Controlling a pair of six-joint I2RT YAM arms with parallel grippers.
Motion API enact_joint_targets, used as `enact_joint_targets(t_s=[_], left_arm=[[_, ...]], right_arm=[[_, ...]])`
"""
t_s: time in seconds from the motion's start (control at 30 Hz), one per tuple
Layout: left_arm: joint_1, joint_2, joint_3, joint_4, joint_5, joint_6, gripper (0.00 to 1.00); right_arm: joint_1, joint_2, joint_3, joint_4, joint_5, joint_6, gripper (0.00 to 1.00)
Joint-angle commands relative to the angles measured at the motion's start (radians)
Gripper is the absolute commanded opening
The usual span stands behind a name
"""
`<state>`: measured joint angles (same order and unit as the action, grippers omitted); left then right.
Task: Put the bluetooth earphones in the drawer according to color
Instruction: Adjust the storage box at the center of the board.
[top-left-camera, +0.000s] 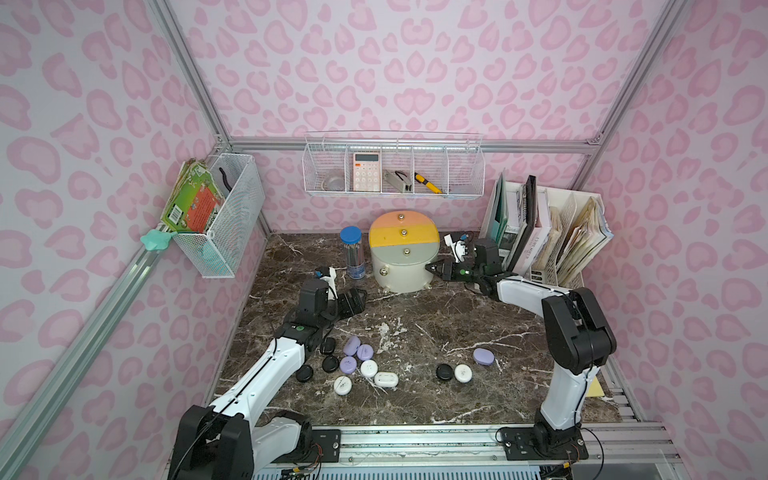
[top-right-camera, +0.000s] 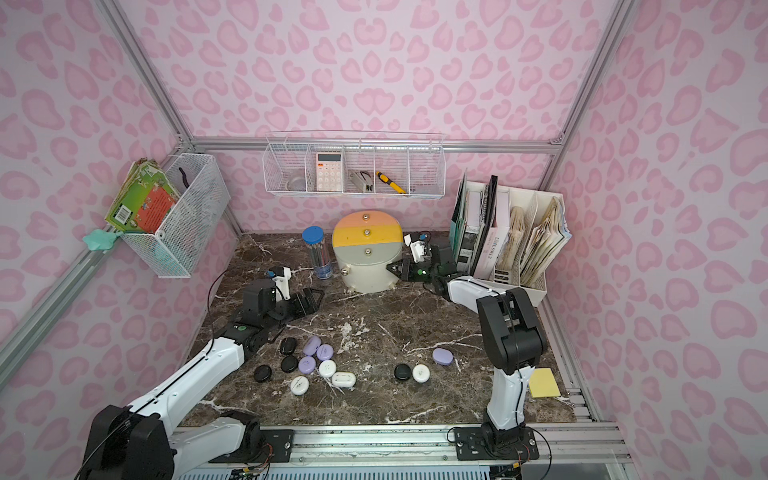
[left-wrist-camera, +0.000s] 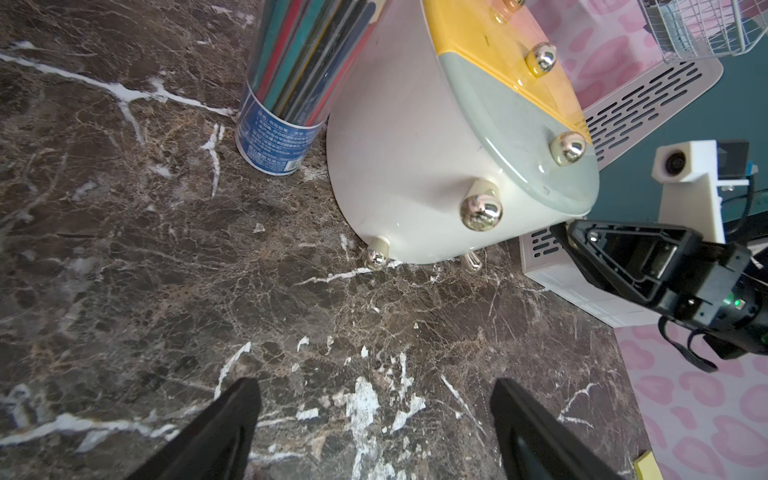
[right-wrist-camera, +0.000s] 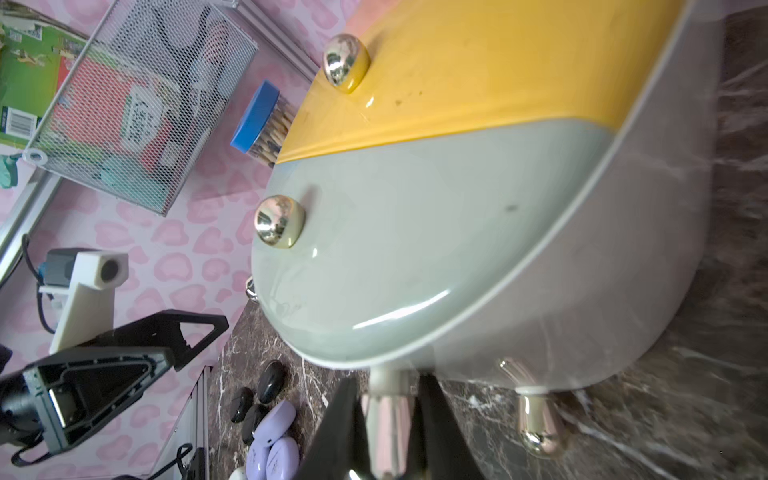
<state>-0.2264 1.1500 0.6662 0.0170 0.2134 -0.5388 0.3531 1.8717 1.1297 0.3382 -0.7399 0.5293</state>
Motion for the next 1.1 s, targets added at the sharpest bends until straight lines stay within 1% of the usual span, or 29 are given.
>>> enact_joint_targets(t_s=[0.0, 0.2, 0.37, 0.6, 0.77, 0.97, 1.07], left_arm=[[0.001, -0.007, -0.001, 0.003, 0.001, 0.016, 0.92], [0.0, -0.023, -0.006, 0.009, 0.0, 0.005, 0.92], [0.0, -0.026, 0.02, 0.025, 0.02, -0.037, 0.92], [-0.001, 0.04, 0.126, 0.016, 0.062, -0.089, 0.92], [-0.006, 0.107, 0.218, -0.002, 0.075, -0.108, 0.92], [-0.013, 0.165, 0.34, -0.043, 0.088, -0.101, 0.92], [-0.013, 0.198, 0.409, -0.05, 0.104, -0.087, 0.92]], right_arm=[[0.002, -0.031, -0.078, -0.117, 0.062, -0.097, 0.08], [0.01, -0.096, -0.188, -0.142, 0.136, -0.174, 0.07], [0.019, -0.135, -0.278, -0.123, 0.187, -0.19, 0.07], [0.036, -0.193, -0.382, -0.104, 0.258, -0.206, 0.07], [0.06, -0.224, -0.421, -0.123, 0.323, -0.222, 0.06], [0.082, -0.249, -0.486, -0.108, 0.368, -0.203, 0.06], [0.088, -0.25, -0.528, -0.071, 0.373, -0.177, 0.07]])
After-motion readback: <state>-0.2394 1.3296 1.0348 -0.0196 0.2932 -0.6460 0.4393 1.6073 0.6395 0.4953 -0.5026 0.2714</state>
